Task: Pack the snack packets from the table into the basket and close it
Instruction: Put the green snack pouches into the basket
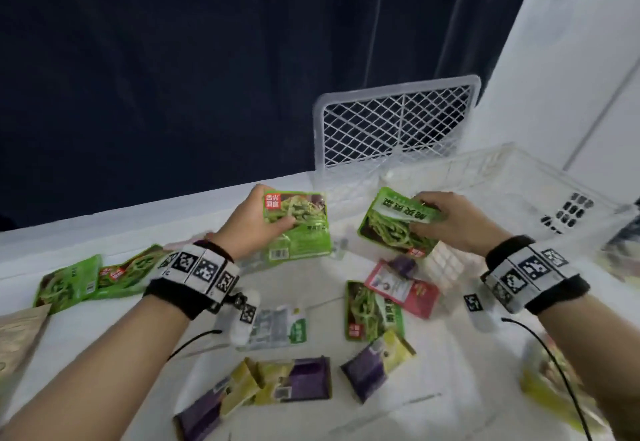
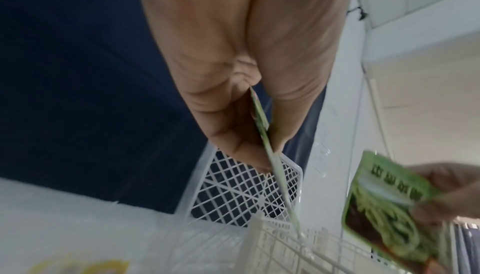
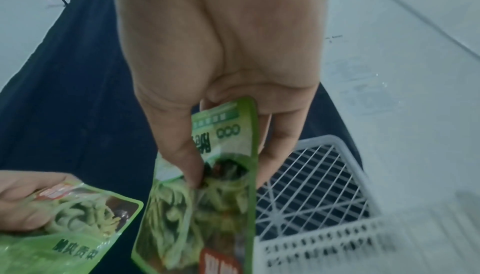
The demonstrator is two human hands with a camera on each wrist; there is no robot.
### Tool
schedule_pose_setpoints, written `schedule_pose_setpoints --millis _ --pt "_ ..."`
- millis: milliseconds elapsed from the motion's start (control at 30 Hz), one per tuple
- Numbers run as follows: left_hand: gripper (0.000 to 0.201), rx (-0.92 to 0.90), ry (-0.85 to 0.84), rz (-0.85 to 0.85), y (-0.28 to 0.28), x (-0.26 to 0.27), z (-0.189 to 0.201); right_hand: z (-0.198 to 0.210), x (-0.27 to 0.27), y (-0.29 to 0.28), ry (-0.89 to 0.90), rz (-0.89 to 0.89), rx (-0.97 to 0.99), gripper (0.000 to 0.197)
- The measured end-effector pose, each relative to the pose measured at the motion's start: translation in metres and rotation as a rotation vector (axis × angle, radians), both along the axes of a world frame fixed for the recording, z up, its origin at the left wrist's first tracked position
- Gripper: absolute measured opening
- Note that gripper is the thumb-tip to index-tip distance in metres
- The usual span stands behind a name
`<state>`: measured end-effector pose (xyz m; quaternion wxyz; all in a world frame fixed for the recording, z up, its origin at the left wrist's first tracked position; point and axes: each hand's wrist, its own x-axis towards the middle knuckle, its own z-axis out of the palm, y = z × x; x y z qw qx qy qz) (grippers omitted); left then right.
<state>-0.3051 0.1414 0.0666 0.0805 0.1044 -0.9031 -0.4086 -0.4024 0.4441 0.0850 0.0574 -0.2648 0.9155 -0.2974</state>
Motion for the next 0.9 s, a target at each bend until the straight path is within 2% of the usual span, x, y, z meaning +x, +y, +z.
schedule_pose_setpoints --millis 100,233,400,600,700,800,900 --pt "0.043 -0.016 0.055 -0.053 0.058 -0.057 0.005 0.019 -0.050 0.061 0.097 -0.050 0.041 0.016" --pt "0.055 0.010 0.111 -0.116 0.131 -0.126 0.013 0.034 -0.116 0.127 0.151 0.011 0.184 0.019" --pt "0.033 0.014 -0.052 -0.145 0.194 -0.205 0.014 0.043 -0.195 0.176 0.176 0.066 0.258 0.011" --pt "0.025 0.011 -0.130 -0.143 0.245 -0.284 0.025 0.060 -0.271 0.197 0.148 0.160 0.340 0.013" --pt "0.026 0.014 -0.206 -0.109 0.267 -0.318 0.005 0.055 -0.301 0.196 0.088 0.210 0.390 0.015" --pt "0.038 0.042 -0.276 -0.093 0.281 -0.342 -0.023 0.034 -0.328 0.190 0.024 0.285 0.477 0.018" --pt "0.039 -0.022 -0.370 -0.107 0.284 -0.356 -0.049 0.014 -0.347 0.183 -0.025 0.354 0.526 0.020"
